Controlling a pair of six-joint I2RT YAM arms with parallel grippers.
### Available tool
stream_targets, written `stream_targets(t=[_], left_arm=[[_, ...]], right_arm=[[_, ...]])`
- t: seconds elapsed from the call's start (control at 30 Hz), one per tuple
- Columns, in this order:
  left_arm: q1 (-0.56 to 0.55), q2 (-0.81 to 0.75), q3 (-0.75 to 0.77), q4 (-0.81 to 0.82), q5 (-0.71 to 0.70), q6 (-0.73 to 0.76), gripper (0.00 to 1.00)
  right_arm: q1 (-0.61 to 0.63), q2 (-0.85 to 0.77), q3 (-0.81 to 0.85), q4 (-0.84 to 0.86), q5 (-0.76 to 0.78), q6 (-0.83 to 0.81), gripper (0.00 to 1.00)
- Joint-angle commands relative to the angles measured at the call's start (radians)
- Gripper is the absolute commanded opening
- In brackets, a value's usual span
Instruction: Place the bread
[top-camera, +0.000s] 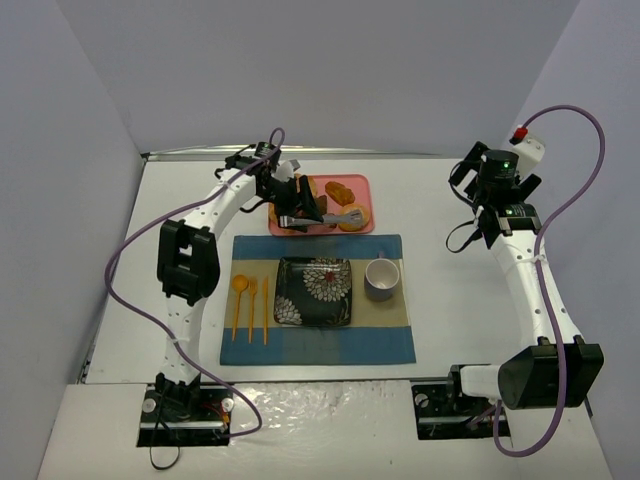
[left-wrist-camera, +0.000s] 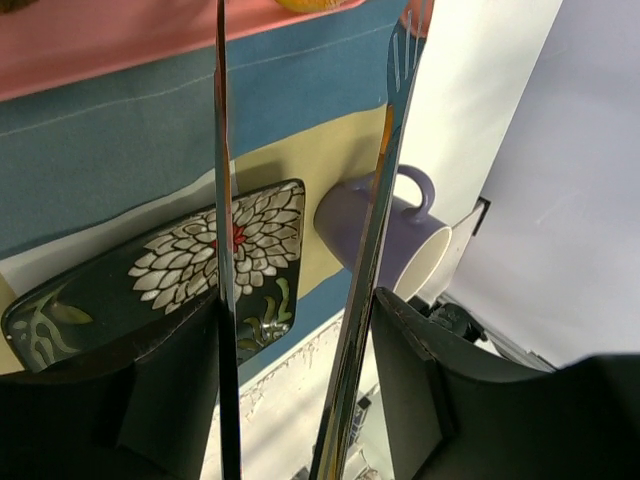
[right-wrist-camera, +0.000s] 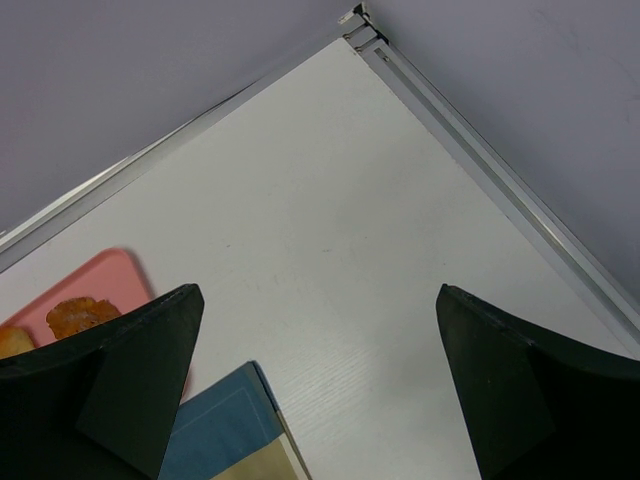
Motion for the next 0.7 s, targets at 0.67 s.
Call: stream_targets(t=[0.67], left_arm=[[-0.013, 0.063, 0.105, -0.004, 0.149, -0.027, 0.4]], right_arm=[[-0.007, -0.026, 0.003, 0.059, 0.067, 0.002, 1.0]])
